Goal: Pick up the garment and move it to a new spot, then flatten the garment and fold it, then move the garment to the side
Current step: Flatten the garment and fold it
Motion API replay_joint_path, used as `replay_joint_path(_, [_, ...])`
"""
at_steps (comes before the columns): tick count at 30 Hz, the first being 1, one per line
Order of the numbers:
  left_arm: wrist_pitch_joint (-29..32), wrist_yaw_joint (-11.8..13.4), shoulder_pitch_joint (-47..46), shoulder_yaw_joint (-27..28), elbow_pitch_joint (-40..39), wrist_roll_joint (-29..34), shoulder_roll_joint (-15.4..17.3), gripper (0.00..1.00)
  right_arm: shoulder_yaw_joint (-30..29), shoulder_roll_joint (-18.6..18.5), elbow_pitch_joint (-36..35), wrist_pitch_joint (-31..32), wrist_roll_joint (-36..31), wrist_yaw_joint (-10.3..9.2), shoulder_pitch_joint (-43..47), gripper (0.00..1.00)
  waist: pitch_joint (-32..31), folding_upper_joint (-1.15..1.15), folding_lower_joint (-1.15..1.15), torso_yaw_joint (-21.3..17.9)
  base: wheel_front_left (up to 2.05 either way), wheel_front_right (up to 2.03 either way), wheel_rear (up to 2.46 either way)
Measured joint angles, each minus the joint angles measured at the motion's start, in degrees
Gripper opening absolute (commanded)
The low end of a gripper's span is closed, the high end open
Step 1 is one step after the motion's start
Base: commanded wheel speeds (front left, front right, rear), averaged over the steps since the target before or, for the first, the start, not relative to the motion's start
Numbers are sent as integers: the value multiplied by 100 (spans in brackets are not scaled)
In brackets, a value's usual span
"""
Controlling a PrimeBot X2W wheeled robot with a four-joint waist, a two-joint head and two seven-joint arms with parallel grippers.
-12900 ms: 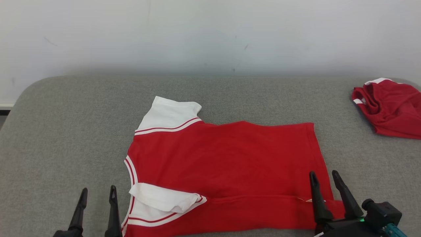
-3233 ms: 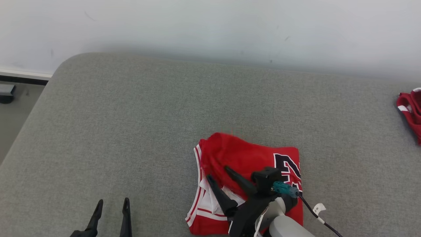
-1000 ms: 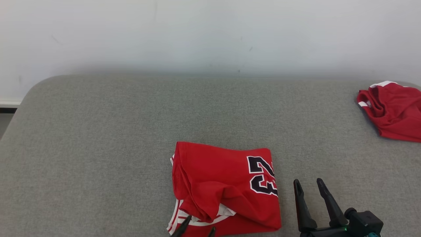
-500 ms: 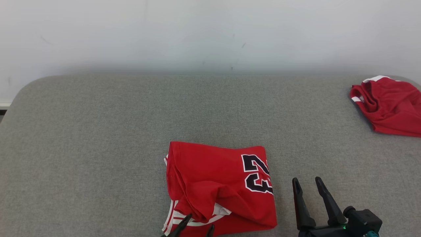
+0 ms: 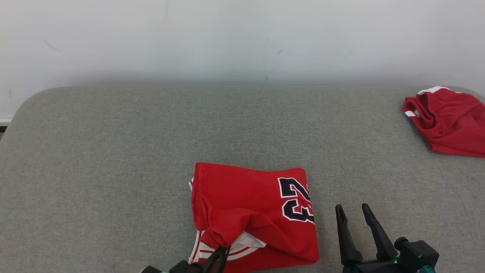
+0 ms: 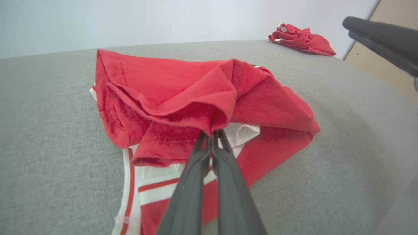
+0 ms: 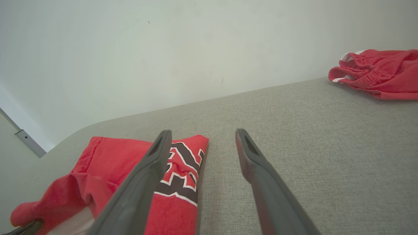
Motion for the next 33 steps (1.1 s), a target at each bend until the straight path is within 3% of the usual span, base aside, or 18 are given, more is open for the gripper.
replay_joint_path(11, [0,-1,0,-156,-582,149,978,0,21,1,64,0,15,0,64,100,-58,0,0,122,0,0,0])
replay_joint_path(15, [0,-1,64,-204,-680,103,1131,0,34,1,107,0,32,0,66,100,-67,0,0,117,0,0,0])
replay_joint_path(20, [0,-1,292,-348,-603,4,1091,3,24,2,152,0,36,0,73,100,-61,0,0,101,0,0,0])
replay_joint_path(21, [0,-1,309,-350,-556,-4,1068,18,22,1,157,0,40,0,73,100,-60,0,0,102,0,0,0])
replay_joint_path(22, [0,-1,326,-337,-516,-4,1053,73,20,2,162,0,40,0,74,100,-61,0,0,104,0,0,0])
replay_joint_path(23, [0,8,357,-302,-479,-5,1028,100,16,1,166,0,40,0,76,100,-60,0,0,108,0,0,0])
replay_joint_path(33, [0,281,759,604,-817,-89,758,100,-65,2,180,0,31,0,97,100,-119,0,0,162,0,0,0])
